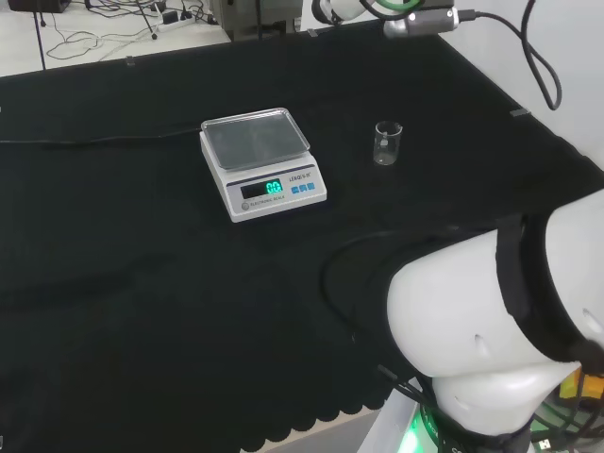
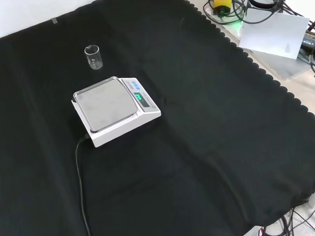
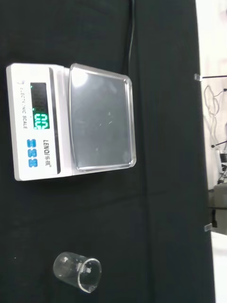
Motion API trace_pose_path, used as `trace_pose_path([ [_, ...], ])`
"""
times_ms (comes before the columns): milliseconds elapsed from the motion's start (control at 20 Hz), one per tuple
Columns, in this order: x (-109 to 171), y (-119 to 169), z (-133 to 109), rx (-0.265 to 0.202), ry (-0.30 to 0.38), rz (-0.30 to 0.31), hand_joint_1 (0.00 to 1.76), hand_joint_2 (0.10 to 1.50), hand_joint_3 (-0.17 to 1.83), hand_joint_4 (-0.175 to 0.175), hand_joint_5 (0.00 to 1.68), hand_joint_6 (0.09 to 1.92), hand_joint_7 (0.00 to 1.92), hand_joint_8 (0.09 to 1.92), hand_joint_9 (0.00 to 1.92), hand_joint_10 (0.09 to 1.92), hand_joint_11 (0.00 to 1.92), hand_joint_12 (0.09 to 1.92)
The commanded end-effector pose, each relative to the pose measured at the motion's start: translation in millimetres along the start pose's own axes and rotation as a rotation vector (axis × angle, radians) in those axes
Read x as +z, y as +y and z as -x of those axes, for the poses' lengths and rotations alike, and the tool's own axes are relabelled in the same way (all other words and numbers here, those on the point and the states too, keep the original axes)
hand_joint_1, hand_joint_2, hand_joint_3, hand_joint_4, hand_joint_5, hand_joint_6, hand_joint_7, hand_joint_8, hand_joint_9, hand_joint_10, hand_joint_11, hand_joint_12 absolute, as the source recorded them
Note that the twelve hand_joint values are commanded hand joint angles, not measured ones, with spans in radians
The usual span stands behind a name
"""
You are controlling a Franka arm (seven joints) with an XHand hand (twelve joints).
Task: Pick up the beaker.
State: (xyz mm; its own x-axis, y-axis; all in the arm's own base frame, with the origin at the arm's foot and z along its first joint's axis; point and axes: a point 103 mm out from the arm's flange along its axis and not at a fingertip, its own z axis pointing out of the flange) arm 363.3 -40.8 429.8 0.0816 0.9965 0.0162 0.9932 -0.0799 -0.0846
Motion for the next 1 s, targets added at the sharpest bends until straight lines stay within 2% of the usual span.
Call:
trace_pose_path([
  [50, 27, 42, 23, 0.013, -0.006, -0.006, 0.66, 0.83, 0.44, -0.028, 0.46, 0.09, 0.3, 0.75, 0.41, 0.84, 0.0, 1.47],
  [400, 62, 73, 44, 0.038, 0.029, -0.056, 0.66, 0.83, 0.45, -0.03, 0.47, 0.1, 0.3, 0.75, 0.41, 0.84, 0.0, 1.45],
  [650, 83, 88, 64, 0.037, 0.004, -0.1, 0.67, 0.82, 0.45, -0.033, 0.48, 0.11, 0.31, 0.75, 0.4, 0.84, 0.0, 1.45],
  [750, 89, 93, 73, 0.043, -0.002, -0.096, 0.67, 0.82, 0.45, -0.034, 0.48, 0.11, 0.31, 0.75, 0.4, 0.84, 0.0, 1.45],
  [1000, 106, 110, 94, 0.05, 0.024, -0.136, 0.67, 0.82, 0.46, -0.036, 0.48, 0.11, 0.31, 0.75, 0.4, 0.84, 0.0, 1.44],
])
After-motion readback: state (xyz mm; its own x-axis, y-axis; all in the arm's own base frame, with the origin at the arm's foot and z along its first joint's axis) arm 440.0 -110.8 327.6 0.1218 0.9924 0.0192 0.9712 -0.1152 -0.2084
